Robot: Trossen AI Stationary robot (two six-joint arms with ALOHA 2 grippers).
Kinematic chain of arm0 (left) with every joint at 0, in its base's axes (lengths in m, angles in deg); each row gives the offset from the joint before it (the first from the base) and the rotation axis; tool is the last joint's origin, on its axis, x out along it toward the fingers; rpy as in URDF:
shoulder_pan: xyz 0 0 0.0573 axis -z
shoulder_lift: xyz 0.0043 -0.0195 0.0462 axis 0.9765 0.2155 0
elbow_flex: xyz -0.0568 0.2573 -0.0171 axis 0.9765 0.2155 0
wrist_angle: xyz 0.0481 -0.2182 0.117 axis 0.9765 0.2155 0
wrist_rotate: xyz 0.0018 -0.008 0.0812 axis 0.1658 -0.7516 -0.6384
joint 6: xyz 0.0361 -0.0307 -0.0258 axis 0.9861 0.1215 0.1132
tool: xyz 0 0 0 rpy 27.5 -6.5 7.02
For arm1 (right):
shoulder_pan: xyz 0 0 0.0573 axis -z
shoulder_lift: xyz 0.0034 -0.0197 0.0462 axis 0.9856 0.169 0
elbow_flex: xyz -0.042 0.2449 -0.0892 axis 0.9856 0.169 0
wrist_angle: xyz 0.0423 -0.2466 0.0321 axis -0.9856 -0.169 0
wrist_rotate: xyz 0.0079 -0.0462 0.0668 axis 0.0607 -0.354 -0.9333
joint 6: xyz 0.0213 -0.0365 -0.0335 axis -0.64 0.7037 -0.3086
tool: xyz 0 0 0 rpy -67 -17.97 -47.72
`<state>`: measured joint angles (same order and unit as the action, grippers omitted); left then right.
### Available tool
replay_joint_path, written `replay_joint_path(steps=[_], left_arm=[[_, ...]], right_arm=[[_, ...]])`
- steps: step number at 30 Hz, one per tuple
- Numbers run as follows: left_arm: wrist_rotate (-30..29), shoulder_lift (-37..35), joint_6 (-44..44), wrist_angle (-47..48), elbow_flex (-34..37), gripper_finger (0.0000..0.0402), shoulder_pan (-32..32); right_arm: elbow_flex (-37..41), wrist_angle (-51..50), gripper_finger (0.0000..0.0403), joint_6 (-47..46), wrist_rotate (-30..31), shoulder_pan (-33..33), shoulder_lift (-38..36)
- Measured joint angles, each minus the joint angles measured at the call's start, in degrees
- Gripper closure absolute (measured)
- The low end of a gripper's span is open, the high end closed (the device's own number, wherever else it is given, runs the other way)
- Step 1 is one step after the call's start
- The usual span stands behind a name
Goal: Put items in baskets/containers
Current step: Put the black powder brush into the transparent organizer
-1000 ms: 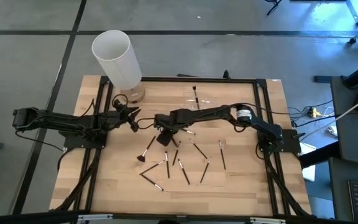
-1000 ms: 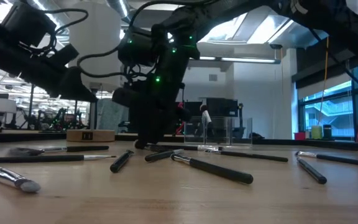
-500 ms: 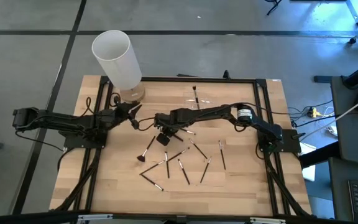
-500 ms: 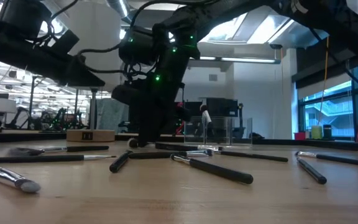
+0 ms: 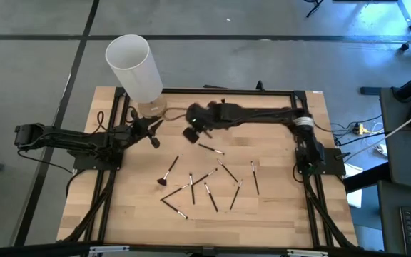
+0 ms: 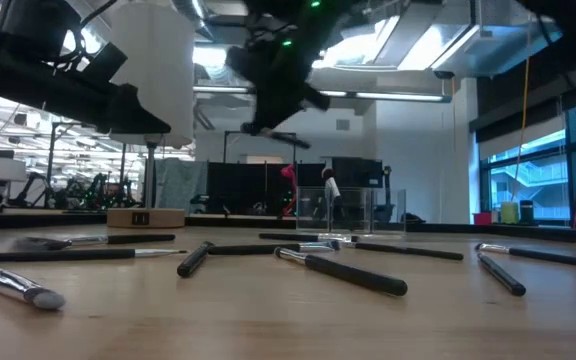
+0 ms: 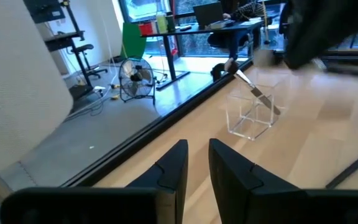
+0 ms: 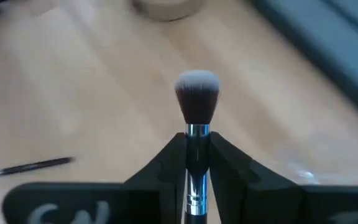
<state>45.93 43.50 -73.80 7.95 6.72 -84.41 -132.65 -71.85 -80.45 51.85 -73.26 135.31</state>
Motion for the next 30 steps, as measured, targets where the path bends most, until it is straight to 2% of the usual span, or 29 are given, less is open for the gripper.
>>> replay_joint_path(steps=[4, 10, 13, 16, 23, 30], left_arm=[[1.65, 0.0, -0.22, 0.44, 0.0, 0.0342, 0.0], [1.78, 0.01, -1.02, -0.14, 0.0, 0.0343, 0.0], [1.64, 0.02, -1.0, -1.4, 0.0, 0.0343, -0.04], [1.66, 0.0, -0.98, -3.21, 0.0, 0.0343, -0.04], [1.65, 0.01, 0.83, -3.25, 0.0, 0.0343, -0.04], [1.22, 0.0, 2.04, -3.63, 0.0, 0.0343, -0.13]], right_arm=[[11.73, 7.2, 0.0344, -0.04, 4.22, 1.74, -9.56], [34.64, 36.78, 0.0356, 8.72, 4.89, 6.46, -23.51], [44.31, 51.95, 0.0349, 13.3, 6.82, 8.5, -26.75], [52.13, 62.8, 0.0347, 14.56, 7.87, 10.25, -27.42], [63.48, 74.15, 0.0345, 13.15, 7.88, 12.59, -27.08], [66.29, 74.87, 0.0342, 11.31, 7.86, 13.61, -27.08]])
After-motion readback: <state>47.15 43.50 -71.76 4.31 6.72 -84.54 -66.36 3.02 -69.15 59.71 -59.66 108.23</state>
